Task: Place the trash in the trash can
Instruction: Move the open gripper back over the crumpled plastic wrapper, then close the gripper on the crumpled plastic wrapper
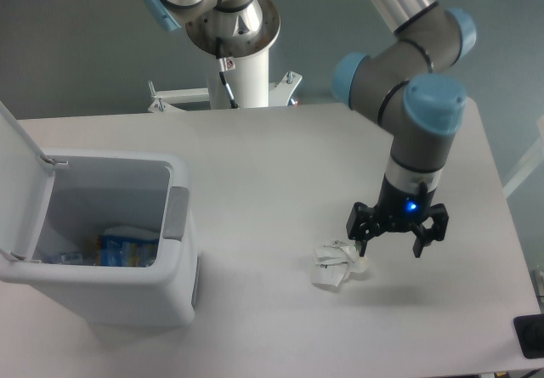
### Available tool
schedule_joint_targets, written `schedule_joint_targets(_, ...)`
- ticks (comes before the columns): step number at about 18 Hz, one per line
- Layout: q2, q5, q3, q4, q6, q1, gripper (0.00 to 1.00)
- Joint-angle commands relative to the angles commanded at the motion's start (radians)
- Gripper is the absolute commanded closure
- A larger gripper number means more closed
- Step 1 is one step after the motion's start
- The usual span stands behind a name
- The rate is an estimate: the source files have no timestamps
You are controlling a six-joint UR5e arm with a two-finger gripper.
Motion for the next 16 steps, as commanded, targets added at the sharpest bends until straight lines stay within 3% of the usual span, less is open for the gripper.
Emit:
schedule_joint_targets(5, -0.051, 0.095, -0.002, -0.017, 0.002, -0.040, 0.00)
schedule_joint_targets(11, -0.094, 0.124, -0.008, -0.017, -0.002, -0.071, 0.06)
schedule_joint_targets(13, -0.098, 0.150, -0.009, -0.022, -0.002, -0.074, 0.28)
schedule_joint_targets(16, -0.098, 0.150, -0.002, -0.022, -0.009, -0.074, 0.73)
